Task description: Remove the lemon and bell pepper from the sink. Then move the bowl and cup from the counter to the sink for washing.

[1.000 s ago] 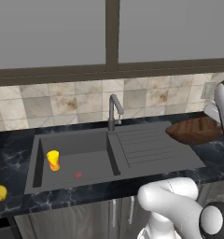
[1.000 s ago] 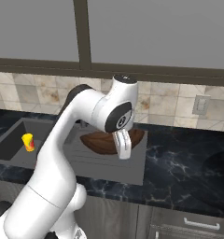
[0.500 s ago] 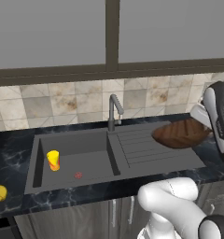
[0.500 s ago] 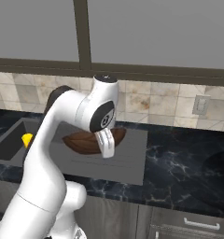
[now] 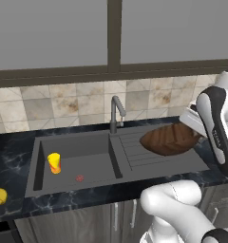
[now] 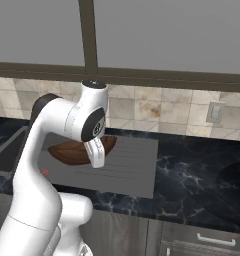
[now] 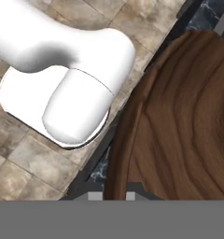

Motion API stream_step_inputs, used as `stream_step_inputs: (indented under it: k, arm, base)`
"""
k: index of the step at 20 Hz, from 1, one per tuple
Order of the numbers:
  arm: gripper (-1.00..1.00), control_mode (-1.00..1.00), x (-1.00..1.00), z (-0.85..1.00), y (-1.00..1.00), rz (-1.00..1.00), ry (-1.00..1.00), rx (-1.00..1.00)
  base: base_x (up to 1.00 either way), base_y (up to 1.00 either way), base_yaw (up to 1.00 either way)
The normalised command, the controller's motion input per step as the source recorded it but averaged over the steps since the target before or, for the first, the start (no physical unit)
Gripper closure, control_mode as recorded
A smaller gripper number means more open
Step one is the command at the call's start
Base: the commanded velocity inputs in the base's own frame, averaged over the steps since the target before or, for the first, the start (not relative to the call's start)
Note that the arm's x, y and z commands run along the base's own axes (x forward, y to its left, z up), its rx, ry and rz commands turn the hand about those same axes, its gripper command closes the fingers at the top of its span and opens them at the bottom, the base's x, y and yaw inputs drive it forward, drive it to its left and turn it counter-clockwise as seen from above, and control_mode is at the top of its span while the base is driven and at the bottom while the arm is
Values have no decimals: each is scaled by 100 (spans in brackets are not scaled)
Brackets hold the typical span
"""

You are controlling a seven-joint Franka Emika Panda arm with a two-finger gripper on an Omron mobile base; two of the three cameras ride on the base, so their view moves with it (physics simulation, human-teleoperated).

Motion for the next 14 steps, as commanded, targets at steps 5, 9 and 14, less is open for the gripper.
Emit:
stream_step_inputs:
  k: [5,9,14]
  arm:
    - [100,-100,-5,0,48,6,0,0]
    - [100,-100,-6,0,47,6,2,0]
    - [100,-100,-2,0,46,2,2,0]
  base:
    - [0,0,0]
    - [0,0,0]
    - [0,0,0]
